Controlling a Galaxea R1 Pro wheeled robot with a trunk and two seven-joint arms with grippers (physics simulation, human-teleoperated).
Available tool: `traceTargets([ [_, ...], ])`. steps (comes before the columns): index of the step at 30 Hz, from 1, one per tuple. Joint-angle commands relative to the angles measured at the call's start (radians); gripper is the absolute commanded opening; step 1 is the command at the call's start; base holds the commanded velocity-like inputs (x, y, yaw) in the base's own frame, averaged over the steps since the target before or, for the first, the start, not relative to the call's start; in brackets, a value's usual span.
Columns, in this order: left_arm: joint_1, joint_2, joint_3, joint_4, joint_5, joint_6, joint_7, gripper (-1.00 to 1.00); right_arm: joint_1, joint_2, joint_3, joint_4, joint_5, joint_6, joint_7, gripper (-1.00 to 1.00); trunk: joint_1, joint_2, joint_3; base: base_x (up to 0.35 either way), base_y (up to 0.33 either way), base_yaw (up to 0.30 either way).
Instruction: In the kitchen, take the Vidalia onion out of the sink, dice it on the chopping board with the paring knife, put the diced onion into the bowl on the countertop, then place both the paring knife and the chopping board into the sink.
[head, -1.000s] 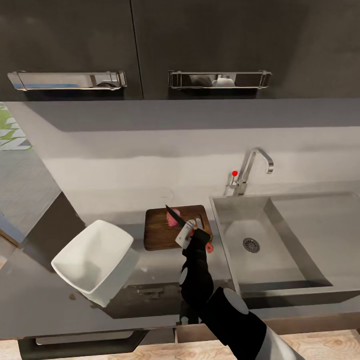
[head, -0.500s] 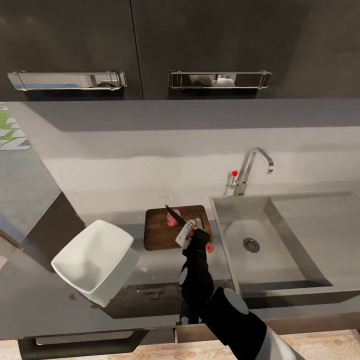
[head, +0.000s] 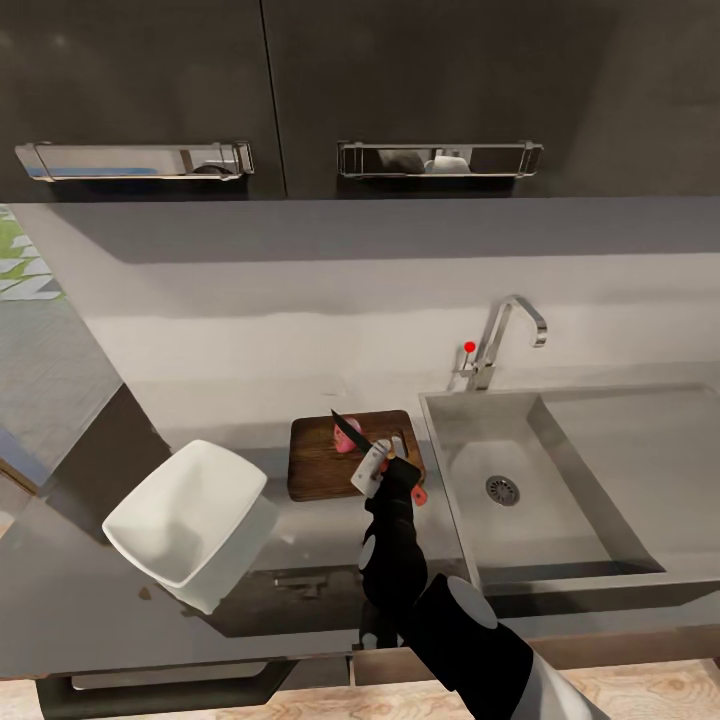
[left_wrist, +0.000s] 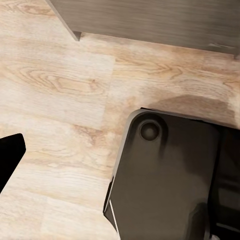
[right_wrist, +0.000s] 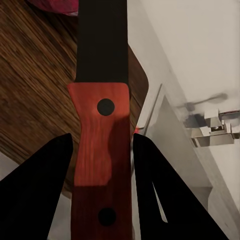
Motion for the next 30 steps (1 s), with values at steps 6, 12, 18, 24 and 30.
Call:
traceTargets([
  [6, 0.0, 0.002, -0.008, -0.002, 0.005, -0.002, 0.01, 1.0, -0.001, -0.001, 0.002, 0.0, -0.016, 0.004, -0.009, -1.0, 0.001, -0.002, -0.001, 0.0, 0.0, 0.0],
  [12, 0.0, 0.002, -0.008, -0.002, 0.005, -0.002, 0.01, 1.0, -0.001, -0.001, 0.003, 0.0, -0.017, 0.004, -0.009, -1.0, 0.001, -0.002, -0.001, 0.0, 0.0, 0.0],
  [18, 0.0, 0.002, -0.008, -0.001, 0.005, -0.002, 0.01, 1.0, -0.001, -0.002, 0.003, 0.0, -0.017, 0.004, -0.009, -1.0, 0.001, -0.002, -0.001, 0.0, 0.0, 0.0],
  [24, 0.0, 0.002, -0.008, 0.0, 0.006, -0.002, 0.009, 1.0, -0.001, 0.0, 0.004, 0.0, -0.017, 0.004, -0.009, -1.0, 0.001, -0.002, -0.001, 0.0, 0.0, 0.0],
  [30, 0.0, 0.002, -0.008, 0.0, 0.005, -0.002, 0.01, 1.0, -0.001, 0.0, 0.004, 0.0, -0.017, 0.004, -0.009, -1.0, 0.001, -0.002, -0.007, 0.0, 0.0, 0.0],
])
